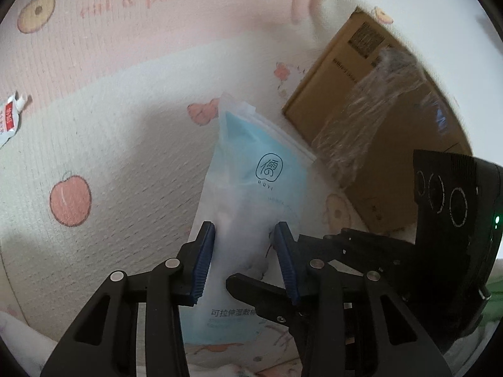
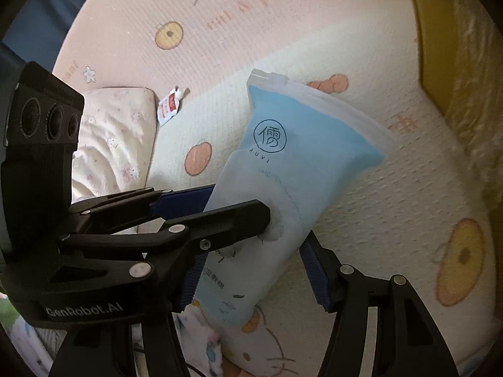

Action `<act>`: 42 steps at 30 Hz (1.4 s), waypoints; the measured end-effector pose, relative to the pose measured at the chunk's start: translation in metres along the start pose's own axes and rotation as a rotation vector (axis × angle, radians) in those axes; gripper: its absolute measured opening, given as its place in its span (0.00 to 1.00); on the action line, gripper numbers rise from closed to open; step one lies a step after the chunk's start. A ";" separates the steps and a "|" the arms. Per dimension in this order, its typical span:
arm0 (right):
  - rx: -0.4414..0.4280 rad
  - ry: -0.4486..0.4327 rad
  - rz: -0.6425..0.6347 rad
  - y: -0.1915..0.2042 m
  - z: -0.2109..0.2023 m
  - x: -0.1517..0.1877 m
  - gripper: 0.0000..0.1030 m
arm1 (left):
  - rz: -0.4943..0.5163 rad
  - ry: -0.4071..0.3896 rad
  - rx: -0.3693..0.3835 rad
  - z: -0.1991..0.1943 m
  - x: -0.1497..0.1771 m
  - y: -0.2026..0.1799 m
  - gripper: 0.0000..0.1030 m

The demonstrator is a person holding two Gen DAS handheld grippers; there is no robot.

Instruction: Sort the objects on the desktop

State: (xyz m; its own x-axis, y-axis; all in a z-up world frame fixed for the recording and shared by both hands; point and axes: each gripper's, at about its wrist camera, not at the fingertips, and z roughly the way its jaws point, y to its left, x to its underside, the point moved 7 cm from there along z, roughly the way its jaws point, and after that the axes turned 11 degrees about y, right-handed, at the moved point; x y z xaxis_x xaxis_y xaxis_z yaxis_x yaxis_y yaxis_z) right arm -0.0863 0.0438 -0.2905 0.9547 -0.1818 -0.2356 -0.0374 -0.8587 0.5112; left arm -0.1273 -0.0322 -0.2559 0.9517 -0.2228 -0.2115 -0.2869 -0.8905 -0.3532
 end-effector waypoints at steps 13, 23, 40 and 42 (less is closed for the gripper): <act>0.083 -0.272 -0.126 0.020 -0.091 -0.012 0.54 | 0.226 -0.207 -0.157 -0.071 -0.028 -0.082 0.40; 0.232 -0.448 -0.195 0.031 -0.174 -0.022 0.52 | 0.383 -0.346 -0.176 -0.120 -0.050 -0.156 0.40; 0.387 -0.603 -0.092 -0.050 -0.300 -0.018 0.49 | 0.589 -0.357 0.035 -0.103 -0.117 -0.288 0.37; 0.401 -0.603 -0.075 -0.062 -0.309 -0.015 0.48 | 0.585 -0.331 0.066 -0.096 -0.123 -0.297 0.35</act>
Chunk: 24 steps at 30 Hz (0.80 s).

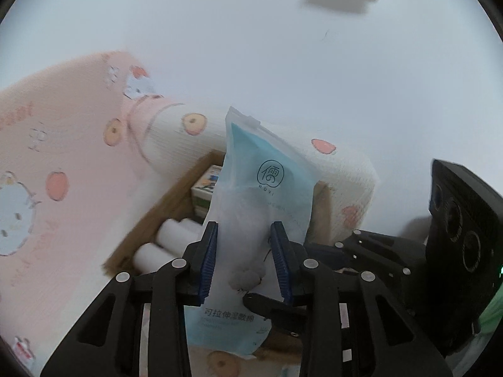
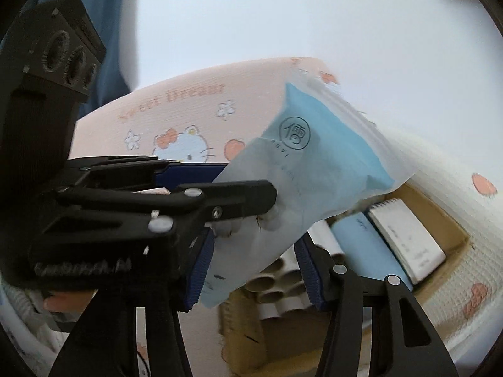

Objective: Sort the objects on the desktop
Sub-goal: 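Lift the wipes pack with the right gripper and carry it to the box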

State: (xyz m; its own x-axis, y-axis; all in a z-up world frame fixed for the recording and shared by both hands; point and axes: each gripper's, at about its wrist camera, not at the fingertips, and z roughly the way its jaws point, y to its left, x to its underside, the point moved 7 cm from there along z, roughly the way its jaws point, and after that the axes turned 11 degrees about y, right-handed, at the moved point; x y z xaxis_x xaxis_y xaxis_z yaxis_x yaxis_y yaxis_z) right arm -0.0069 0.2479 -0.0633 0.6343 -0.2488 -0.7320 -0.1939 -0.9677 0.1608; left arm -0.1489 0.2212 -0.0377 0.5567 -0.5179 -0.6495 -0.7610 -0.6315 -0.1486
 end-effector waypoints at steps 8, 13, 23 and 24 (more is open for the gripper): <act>0.012 0.033 0.086 -0.038 0.006 -0.004 0.45 | 0.000 0.062 0.083 0.036 -0.024 -0.015 0.32; 0.051 0.114 0.095 -0.055 0.017 -0.003 0.45 | -0.014 0.148 0.123 0.064 -0.028 -0.014 0.31; 0.012 0.310 0.039 -0.068 0.047 0.005 0.45 | -0.048 0.272 0.106 0.110 -0.013 -0.001 0.10; 0.001 0.319 0.038 -0.069 0.049 0.005 0.45 | -0.060 0.296 0.129 0.115 -0.010 -0.001 0.08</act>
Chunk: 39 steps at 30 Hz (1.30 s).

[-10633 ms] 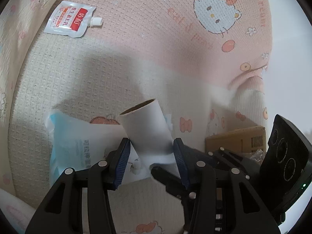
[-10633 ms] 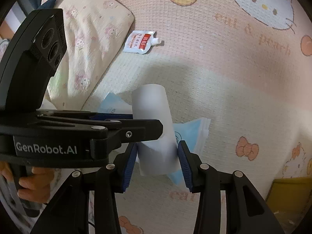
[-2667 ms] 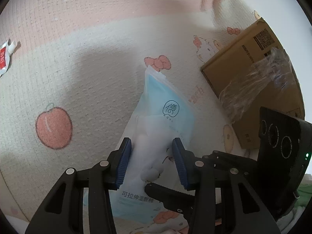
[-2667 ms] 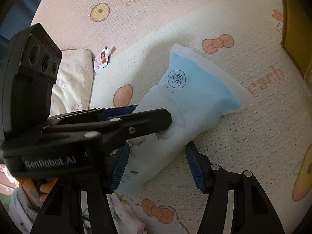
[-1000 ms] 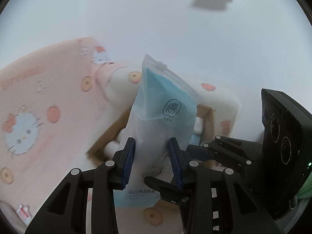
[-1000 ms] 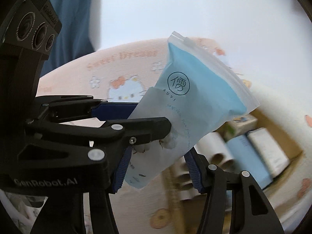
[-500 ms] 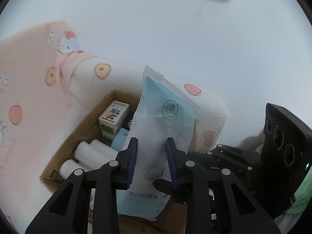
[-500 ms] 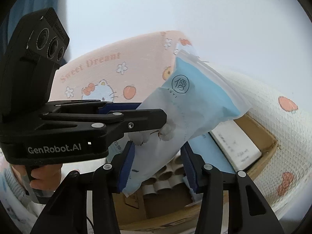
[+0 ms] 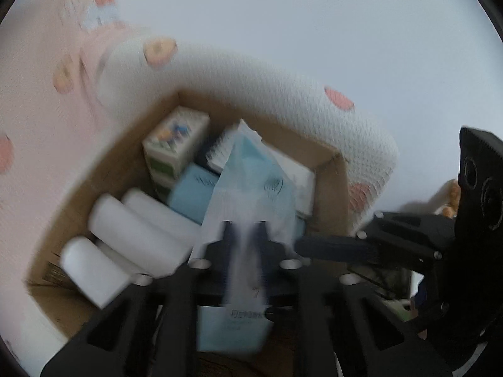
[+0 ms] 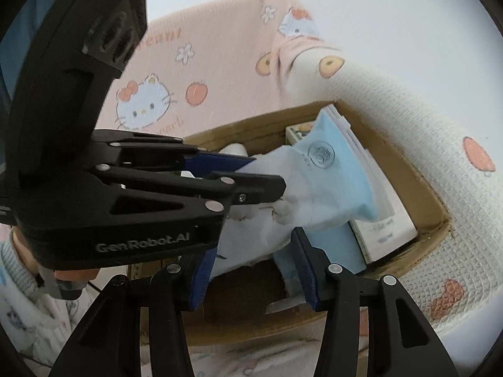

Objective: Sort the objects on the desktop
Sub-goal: 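Lift the wipes pack with the right gripper and carry it to the box, then lower the wipes pack into the box beside the blue pouch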

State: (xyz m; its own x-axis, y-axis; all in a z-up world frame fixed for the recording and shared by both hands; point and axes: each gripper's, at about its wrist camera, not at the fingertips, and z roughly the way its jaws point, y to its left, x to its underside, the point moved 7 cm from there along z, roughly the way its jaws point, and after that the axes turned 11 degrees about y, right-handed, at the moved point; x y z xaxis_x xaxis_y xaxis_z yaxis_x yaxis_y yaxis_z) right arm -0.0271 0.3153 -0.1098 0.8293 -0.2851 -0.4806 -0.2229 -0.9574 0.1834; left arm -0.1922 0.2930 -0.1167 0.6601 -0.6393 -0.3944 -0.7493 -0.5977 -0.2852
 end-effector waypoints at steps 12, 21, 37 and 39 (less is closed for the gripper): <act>0.111 0.175 0.035 -0.046 0.027 -0.007 0.45 | -0.070 0.070 -0.002 0.026 -0.001 0.014 0.05; 0.085 0.229 0.014 -0.056 0.036 -0.008 0.45 | -0.143 0.078 0.064 0.026 -0.010 0.022 0.49; 0.033 0.207 0.034 -0.074 0.027 -0.014 0.45 | -0.124 0.119 0.082 0.044 -0.023 0.011 0.21; 0.012 0.227 0.034 -0.076 0.032 -0.015 0.45 | -0.131 0.115 0.090 0.045 -0.023 0.012 0.21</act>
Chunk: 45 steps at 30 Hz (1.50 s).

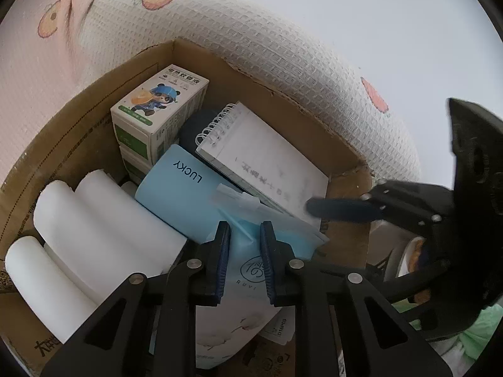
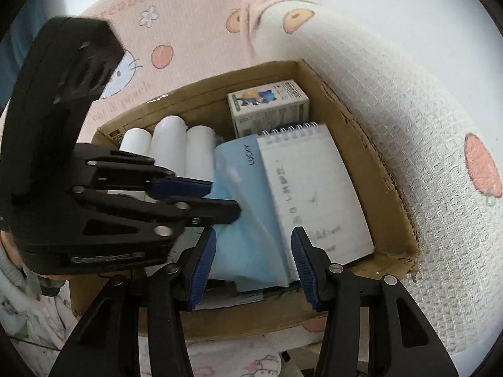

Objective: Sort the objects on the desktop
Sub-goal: 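Lower the wipes pack into the box beside the blue pouch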

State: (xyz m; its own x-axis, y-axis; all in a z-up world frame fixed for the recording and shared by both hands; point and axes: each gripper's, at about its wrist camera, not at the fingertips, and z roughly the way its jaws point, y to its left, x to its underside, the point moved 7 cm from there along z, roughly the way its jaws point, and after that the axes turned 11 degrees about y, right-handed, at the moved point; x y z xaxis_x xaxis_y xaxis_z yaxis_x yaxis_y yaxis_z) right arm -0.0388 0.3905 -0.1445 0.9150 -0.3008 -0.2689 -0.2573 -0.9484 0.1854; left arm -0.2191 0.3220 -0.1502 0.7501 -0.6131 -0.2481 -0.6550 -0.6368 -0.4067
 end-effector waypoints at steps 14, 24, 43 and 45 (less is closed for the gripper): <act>-0.094 0.081 -0.129 0.049 0.013 0.004 0.25 | -0.143 0.092 -0.006 -0.020 0.041 0.018 0.12; 0.032 0.198 -0.166 0.059 0.040 0.005 0.25 | -0.165 0.196 -0.009 0.009 0.035 0.029 0.12; 0.001 0.107 0.092 0.006 -0.011 0.008 0.26 | -0.277 0.229 0.009 -0.012 0.056 0.010 0.28; -0.024 0.102 0.118 0.007 -0.016 0.005 0.26 | -0.324 0.240 -0.031 -0.004 0.055 0.013 0.17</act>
State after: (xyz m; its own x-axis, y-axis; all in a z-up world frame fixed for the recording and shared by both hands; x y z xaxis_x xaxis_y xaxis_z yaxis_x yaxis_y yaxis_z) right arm -0.0312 0.3843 -0.1290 0.9058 -0.3975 -0.1466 -0.3588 -0.9038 0.2333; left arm -0.1867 0.2780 -0.1655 0.8780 -0.4675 0.1026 -0.3932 -0.8267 -0.4024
